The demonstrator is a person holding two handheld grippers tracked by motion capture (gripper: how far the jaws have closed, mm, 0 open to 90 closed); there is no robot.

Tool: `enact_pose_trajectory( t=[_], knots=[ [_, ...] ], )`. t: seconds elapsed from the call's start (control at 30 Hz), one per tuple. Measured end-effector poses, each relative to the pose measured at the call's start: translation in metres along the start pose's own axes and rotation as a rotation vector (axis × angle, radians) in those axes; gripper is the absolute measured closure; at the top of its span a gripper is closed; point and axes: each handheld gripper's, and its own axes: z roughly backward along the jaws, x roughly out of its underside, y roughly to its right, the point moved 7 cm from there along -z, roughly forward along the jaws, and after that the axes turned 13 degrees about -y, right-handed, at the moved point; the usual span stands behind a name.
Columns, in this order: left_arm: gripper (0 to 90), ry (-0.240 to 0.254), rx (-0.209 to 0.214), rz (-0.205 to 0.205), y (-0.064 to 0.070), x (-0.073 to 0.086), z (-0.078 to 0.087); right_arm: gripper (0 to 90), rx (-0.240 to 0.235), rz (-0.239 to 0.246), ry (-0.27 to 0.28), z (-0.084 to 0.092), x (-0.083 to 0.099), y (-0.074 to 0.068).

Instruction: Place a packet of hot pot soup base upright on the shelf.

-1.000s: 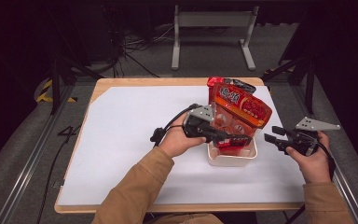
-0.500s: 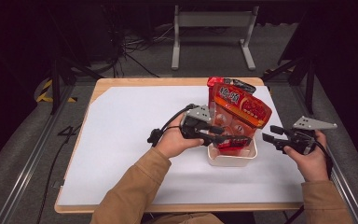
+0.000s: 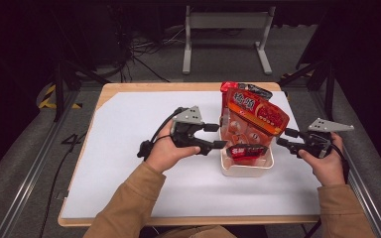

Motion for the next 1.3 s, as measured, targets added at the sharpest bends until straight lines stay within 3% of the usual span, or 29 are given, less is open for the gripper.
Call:
enact_pose_trajectory(
  t=[0.27, 0.33, 0.57, 0.77, 0.97, 1.3],
  knots=[
    [35.1, 0.039, -0.101, 0.051, -0.008, 0.015, 0.045, 42.3, 0.000, 0.002, -0.005, -0.003, -0.002, -0.001],
    [34.0, 0.043, -0.119, 0.050, -0.009, 0.022, 0.054, 41.4, 0.000, 0.002, -0.002, -0.002, -0.001, -0.002],
    [26.6, 0.043, -0.206, 0.109, -0.015, 0.049, 0.082, 37.9, 0.010, -0.007, -0.004, -0.002, 0.003, -0.003],
    [16.6, 0.018, -0.263, 0.164, -0.017, 0.073, 0.094, 36.3, 0.012, -0.019, 0.001, -0.003, 0.005, -0.003],
    [10.6, 0.024, -0.350, 0.178, -0.022, 0.098, 0.107, 32.5, 0.016, -0.034, 0.020, -0.005, 0.006, -0.003],
    [8.6, 0.040, -0.389, 0.233, -0.028, 0.143, 0.109, 29.8, 0.019, -0.023, 0.049, -0.006, 0.008, -0.003]
  ],
)
